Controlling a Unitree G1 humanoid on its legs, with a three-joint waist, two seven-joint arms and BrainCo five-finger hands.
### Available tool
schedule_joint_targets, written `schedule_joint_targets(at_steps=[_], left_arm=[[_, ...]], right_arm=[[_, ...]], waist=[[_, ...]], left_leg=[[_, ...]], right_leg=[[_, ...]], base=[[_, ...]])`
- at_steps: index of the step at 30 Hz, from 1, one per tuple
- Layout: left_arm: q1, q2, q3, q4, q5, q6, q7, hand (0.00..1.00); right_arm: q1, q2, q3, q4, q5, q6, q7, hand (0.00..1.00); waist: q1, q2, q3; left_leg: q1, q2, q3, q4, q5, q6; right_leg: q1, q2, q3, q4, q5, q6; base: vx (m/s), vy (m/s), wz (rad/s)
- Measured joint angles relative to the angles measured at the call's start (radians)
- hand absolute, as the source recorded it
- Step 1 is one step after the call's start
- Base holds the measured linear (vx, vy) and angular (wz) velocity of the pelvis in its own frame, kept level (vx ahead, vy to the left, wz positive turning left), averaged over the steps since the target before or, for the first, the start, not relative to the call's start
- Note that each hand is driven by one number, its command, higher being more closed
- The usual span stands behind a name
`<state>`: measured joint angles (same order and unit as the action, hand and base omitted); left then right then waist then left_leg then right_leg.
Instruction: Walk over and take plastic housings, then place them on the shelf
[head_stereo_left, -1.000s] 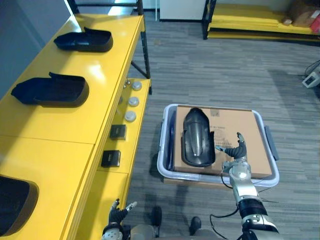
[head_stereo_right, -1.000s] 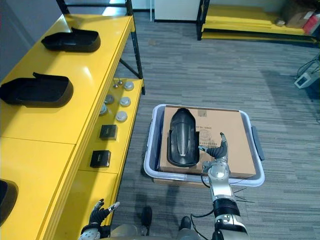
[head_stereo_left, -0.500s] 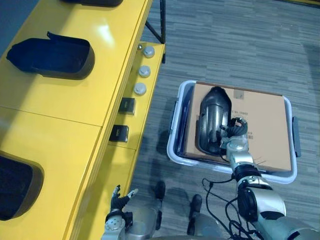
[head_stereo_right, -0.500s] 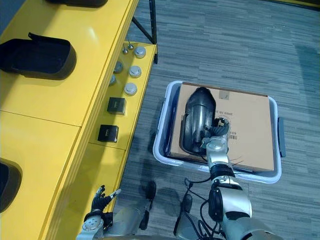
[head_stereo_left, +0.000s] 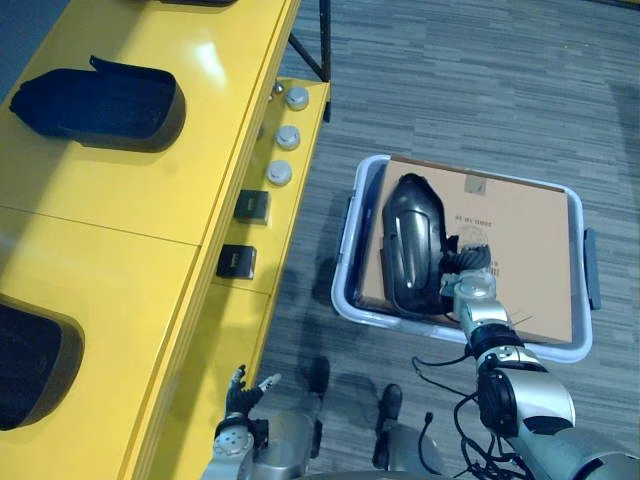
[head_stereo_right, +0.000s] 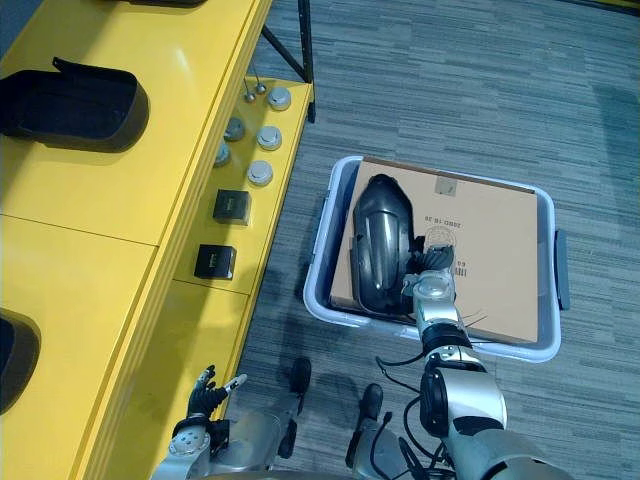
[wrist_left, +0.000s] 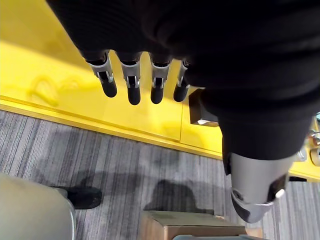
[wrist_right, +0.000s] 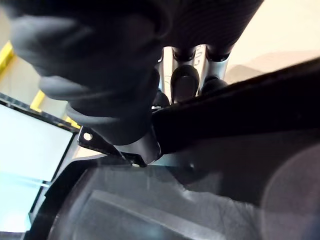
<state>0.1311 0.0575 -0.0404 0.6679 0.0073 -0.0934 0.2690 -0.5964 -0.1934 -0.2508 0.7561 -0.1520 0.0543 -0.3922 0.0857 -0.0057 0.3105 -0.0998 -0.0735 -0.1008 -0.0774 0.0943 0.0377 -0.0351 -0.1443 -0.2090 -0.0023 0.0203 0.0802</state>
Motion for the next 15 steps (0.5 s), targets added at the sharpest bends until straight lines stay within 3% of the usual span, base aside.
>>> schedule_joint_targets(at_steps=[8, 15], left_arm=[[0.007, -0.017, -0.081, -0.348, 0.002, -0.005, -0.001, 0.00], [-0.049, -0.028, -0.126, -0.627, 0.003, -0.024, 0.027, 0.00]], right_arm=[[0.164, 0.034, 0.018, -0.318, -0.058, -0.001, -0.052, 1.00], [0.253, 0.102, 0.043, -0.565, -0.151, -0.001, -0.093, 1.00]], waist=[[-0.042, -0.001, -0.015], [-0.074, -0.002, -0.082]], left_leg=[[0.022, 0.000, 0.006, -0.011, 0.004, 0.004], [0.045, 0.000, -0.002, -0.009, 0.004, 0.004]], right_leg=[[0.014, -0.001, 0.012, -0.002, 0.000, 0.001], [0.048, -0.002, 0.008, -0.014, -0.010, 0.013]], base=[[-0.01, -0.012, -0.04], [-0.01, -0.035, 0.04]])
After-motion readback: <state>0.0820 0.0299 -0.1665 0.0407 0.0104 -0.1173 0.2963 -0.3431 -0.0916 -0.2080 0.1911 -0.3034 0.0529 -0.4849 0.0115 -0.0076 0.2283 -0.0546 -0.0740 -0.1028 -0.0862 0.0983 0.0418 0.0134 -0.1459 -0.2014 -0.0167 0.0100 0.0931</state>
